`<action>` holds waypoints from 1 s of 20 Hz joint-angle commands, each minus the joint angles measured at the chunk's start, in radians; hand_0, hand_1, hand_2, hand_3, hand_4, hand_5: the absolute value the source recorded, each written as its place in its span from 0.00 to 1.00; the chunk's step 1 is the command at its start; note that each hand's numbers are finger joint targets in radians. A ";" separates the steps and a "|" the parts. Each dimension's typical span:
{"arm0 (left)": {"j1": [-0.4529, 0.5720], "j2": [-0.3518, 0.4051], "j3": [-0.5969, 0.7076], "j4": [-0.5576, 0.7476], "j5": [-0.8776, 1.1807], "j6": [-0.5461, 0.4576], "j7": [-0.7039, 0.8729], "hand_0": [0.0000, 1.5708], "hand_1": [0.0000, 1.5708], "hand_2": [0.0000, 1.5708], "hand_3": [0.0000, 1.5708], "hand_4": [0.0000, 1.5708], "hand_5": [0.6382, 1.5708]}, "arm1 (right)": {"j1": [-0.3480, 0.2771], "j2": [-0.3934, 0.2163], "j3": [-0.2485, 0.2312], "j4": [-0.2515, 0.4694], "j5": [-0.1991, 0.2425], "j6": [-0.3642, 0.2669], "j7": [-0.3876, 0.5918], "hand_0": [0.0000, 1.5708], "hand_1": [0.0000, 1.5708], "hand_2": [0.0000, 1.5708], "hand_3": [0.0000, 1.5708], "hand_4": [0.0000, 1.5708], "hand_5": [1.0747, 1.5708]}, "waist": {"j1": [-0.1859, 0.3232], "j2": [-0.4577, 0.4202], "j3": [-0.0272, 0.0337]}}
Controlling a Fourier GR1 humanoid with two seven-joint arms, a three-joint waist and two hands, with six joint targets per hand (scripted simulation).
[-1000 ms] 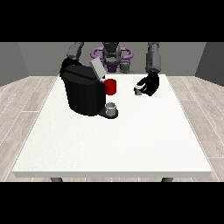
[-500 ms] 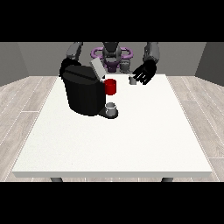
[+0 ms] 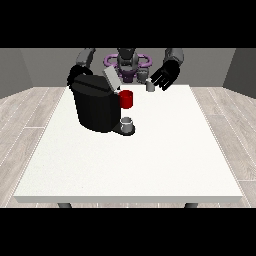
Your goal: Insert the coffee pod into the coffee machine and close the lid
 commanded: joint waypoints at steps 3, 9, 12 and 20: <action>-0.082 0.004 0.039 0.021 0.005 0.000 0.051 0.79 0.79 0.82 0.79 0.33 1.00 | -0.060 0.026 0.041 -0.059 0.034 -0.052 0.072 0.00 0.00 0.00 0.00 0.33 1.00 | -0.047 0.023 -0.0002; -0.197 0.106 0.100 0.037 0.031 -0.053 0.053 0.82 0.82 0.85 0.81 0.31 1.00 | -0.050 0.023 0.053 -0.082 0.045 -0.038 0.030 0.00 0.00 0.00 0.00 0.33 1.00 | -0.101 0.087 -0.0001; -0.214 0.097 0.090 0.030 0.017 -0.046 0.062 0.82 0.82 0.85 0.81 0.33 1.00 | -0.057 -0.013 0.019 -0.058 0.019 0.003 -0.003 0.00 0.00 0.00 0.00 0.32 1.00 | -0.102 0.118 0.0002; -0.183 0.017 0.058 0.049 -0.020 0.008 0.061 0.83 0.83 0.85 0.79 0.31 1.00 | -0.065 0.008 0.051 -0.106 0.060 -0.048 0.064 0.00 0.00 0.00 0.00 0.33 1.00 | -0.112 0.096 -0.0001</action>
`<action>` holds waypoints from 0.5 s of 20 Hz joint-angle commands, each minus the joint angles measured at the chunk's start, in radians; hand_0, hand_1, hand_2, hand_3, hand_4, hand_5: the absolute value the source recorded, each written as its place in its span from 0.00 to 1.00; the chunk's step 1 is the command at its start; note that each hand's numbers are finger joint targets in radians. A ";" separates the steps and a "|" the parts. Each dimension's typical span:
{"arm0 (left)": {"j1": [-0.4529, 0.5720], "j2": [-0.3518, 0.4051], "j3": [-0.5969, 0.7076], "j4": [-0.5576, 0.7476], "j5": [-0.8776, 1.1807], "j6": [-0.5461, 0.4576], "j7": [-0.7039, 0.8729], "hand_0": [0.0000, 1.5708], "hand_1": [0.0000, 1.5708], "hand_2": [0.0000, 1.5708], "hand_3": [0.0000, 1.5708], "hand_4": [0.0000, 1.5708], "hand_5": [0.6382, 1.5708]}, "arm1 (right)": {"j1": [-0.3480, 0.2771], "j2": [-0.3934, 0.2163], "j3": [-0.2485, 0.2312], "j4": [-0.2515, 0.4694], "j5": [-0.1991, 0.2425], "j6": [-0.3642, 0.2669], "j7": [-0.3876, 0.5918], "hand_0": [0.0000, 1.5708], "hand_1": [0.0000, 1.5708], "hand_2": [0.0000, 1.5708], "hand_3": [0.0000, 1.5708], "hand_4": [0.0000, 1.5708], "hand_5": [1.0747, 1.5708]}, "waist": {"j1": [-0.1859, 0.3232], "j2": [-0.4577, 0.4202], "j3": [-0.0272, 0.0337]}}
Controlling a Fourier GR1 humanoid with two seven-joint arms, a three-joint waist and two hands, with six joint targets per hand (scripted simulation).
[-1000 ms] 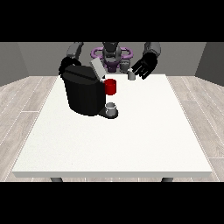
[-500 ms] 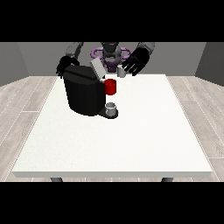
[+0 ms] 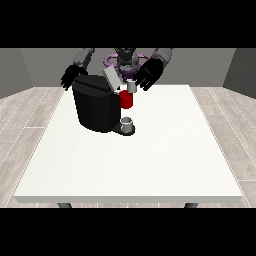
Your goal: Insert the coffee pod into the coffee machine and close the lid
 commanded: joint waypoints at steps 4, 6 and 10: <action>-0.030 0.005 0.005 0.015 -0.003 -0.026 -0.004 0.82 0.82 0.84 0.78 0.32 1.00 | -0.041 -0.019 -0.041 0.003 -0.010 -0.017 0.021 0.00 0.00 0.00 0.00 0.31 1.00 | 0.012 0.036 0.0000; -0.032 -0.021 0.000 0.019 -0.008 -0.020 0.024 0.84 0.84 0.85 0.79 0.32 1.00 | -0.025 0.000 -0.026 -0.004 -0.011 -0.025 0.049 0.00 0.00 0.00 0.00 0.33 1.00 | 0.004 0.006 -0.0001; -0.047 -0.029 -0.003 0.010 -0.006 -0.041 0.011 0.80 0.80 0.83 0.77 0.33 1.00 | -0.030 -0.016 -0.045 0.022 -0.032 -0.008 0.021 0.00 0.00 0.00 0.00 0.32 1.00 | 0.019 0.018 0.0002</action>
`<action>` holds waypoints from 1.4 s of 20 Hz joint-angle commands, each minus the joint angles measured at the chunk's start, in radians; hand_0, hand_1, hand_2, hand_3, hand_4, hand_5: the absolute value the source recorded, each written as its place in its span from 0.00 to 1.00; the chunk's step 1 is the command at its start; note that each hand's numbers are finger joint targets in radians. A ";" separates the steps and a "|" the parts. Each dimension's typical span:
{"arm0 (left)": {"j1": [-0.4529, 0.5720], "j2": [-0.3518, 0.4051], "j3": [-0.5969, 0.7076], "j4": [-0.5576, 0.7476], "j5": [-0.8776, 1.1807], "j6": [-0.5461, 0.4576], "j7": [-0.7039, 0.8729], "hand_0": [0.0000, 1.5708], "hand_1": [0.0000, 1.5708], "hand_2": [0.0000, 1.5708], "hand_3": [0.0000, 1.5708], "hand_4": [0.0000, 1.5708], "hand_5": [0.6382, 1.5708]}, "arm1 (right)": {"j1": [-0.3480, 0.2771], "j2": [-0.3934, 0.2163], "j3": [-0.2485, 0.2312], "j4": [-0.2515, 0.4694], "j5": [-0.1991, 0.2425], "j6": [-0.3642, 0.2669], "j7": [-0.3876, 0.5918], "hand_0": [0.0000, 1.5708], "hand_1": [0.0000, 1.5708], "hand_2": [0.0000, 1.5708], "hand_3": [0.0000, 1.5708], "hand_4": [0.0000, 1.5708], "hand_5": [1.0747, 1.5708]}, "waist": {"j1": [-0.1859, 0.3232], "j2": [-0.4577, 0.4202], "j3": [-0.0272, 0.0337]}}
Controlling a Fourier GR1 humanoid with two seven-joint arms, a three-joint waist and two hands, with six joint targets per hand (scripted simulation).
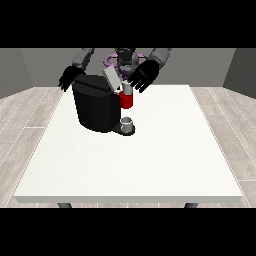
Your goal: Insert the coffee pod into the coffee machine and close the lid
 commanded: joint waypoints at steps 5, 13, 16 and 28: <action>0.018 -0.053 -0.024 -0.009 -0.015 -0.003 -0.009 0.75 0.75 0.80 0.76 0.32 1.00 | -0.010 -0.003 -0.041 0.033 -0.038 0.008 -0.015 0.00 0.00 0.00 0.00 0.33 1.00 | 0.032 -0.012 0.0002; 0.010 -0.027 -0.014 0.008 -0.033 0.015 -0.022 0.74 0.74 0.79 0.75 0.31 1.00 | -0.004 0.006 -0.032 0.009 -0.034 0.006 -0.043 0.00 0.00 0.00 0.00 0.28 1.00 | 0.020 0.018 0.0002; -0.006 -0.017 -0.015 0.022 -0.037 -0.018 -0.003 0.77 0.77 0.81 0.76 0.31 1.00 | 0.029 -0.002 -0.017 0.010 -0.018 0.017 -0.051 0.00 0.00 0.00 0.00 0.29 1.00 | 0.001 0.006 0.0002; 0.007 -0.054 -0.023 0.028 -0.057 -0.002 0.016 0.72 0.72 0.74 0.65 0.28 1.00 | 0.011 -0.031 -0.048 0.023 -0.044 0.032 -0.007 0.00 0.00 0.00 0.00 0.23 1.00 | 0.004 0.000 0.0001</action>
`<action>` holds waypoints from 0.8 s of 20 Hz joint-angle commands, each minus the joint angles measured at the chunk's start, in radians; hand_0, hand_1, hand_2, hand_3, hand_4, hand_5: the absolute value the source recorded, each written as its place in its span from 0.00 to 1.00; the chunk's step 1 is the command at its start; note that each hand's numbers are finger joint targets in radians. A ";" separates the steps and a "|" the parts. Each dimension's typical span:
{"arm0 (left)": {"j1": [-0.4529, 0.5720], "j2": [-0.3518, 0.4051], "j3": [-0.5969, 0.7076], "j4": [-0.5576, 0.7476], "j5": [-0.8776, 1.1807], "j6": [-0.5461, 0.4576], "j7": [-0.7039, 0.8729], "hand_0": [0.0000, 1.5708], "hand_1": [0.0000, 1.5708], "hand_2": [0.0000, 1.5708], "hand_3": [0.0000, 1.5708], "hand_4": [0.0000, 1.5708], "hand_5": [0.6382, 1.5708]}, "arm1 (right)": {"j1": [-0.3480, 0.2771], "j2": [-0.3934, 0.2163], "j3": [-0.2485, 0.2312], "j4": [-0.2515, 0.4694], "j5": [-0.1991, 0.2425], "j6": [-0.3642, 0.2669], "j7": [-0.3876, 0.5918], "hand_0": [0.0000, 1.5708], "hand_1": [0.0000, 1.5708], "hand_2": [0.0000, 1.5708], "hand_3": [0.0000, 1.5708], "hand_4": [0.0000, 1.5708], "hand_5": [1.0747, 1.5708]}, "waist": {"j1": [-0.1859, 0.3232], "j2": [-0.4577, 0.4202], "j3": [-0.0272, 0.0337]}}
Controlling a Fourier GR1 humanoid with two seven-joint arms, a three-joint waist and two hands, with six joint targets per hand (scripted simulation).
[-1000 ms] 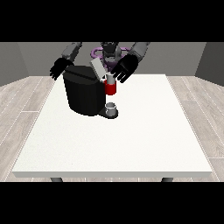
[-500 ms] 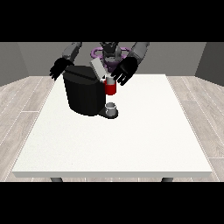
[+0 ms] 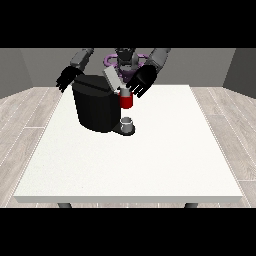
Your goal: Insert the coffee pod into the coffee machine and close the lid
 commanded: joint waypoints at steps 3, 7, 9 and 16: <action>0.020 -0.030 -0.022 -0.009 -0.024 0.010 0.009 0.71 0.71 0.74 0.63 0.28 1.00 | 0.069 0.039 0.028 0.028 0.025 -0.018 -0.056 0.00 0.00 0.00 0.00 0.21 1.00 | 0.006 -0.022 -0.0003; 0.030 0.046 -0.008 0.002 -0.036 0.037 -0.094 0.68 0.68 0.71 0.60 0.24 1.00 | -0.038 0.016 0.008 -0.033 0.020 -0.040 -0.012 0.00 0.00 0.00 0.00 0.28 1.00 | 0.017 0.065 -0.0010; -0.016 0.032 -0.007 -0.014 -0.024 -0.027 -0.029 0.67 0.67 0.72 0.61 0.23 1.00 | -0.030 -0.012 -0.038 0.031 -0.017 -0.008 -0.022 0.00 0.00 0.00 0.00 0.28 1.00 | 0.029 0.014 -0.0003; 0.018 0.044 -0.046 -0.008 -0.067 -0.024 -0.103 0.36 0.36 0.52 0.41 0.15 1.00 | -0.015 -0.024 -0.014 0.003 -0.003 0.015 -0.034 0.00 0.00 0.00 0.00 0.30 1.00 | 0.014 0.035 -0.0003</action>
